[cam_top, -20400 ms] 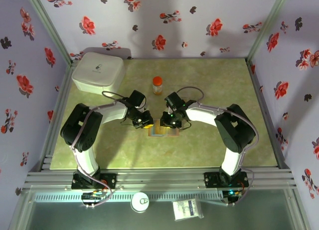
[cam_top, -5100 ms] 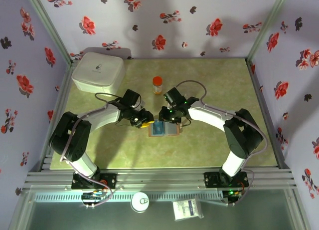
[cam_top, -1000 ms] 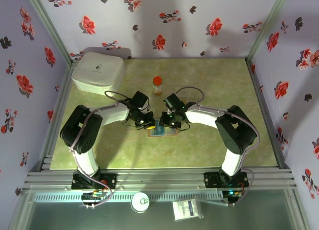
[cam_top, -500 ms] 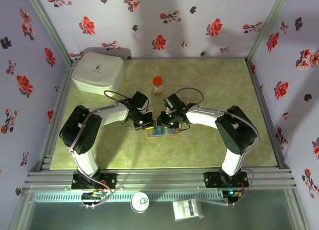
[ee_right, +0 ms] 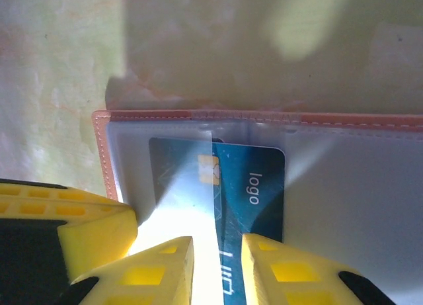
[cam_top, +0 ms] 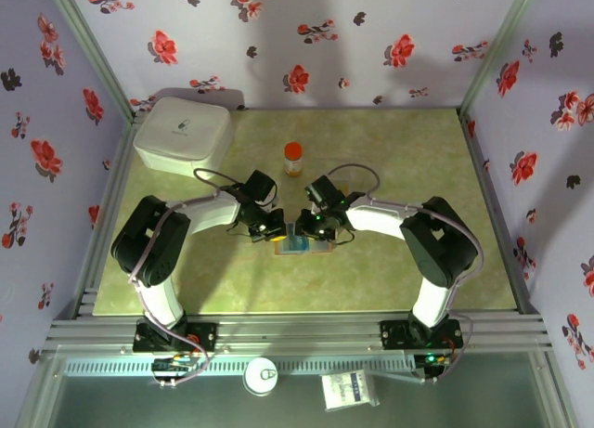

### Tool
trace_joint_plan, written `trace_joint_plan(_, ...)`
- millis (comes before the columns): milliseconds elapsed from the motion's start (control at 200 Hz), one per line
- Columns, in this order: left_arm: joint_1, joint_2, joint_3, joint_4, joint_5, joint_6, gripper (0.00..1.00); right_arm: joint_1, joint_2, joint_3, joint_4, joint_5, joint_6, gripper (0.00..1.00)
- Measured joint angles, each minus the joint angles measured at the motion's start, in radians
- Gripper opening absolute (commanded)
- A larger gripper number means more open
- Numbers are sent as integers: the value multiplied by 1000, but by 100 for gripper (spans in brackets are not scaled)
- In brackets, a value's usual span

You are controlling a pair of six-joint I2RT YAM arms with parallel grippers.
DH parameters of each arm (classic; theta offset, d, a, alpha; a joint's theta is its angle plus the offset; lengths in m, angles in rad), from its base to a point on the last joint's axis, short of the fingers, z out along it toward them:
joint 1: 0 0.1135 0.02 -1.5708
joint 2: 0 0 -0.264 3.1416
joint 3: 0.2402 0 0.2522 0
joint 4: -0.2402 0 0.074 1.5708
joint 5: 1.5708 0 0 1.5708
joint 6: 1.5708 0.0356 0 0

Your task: Take the credit cards out of the card holder

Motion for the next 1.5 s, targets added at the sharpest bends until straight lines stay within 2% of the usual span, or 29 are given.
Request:
trace_joint_plan(700, 0, 9, 4, 4, 32, 0, 0, 0, -41, 0, -43, 24, -2, 26)
trace_joint_plan(1505, 0, 11, 6, 0, 30, 0, 0, -2, 8, -1, 37, -47, 17, 26)
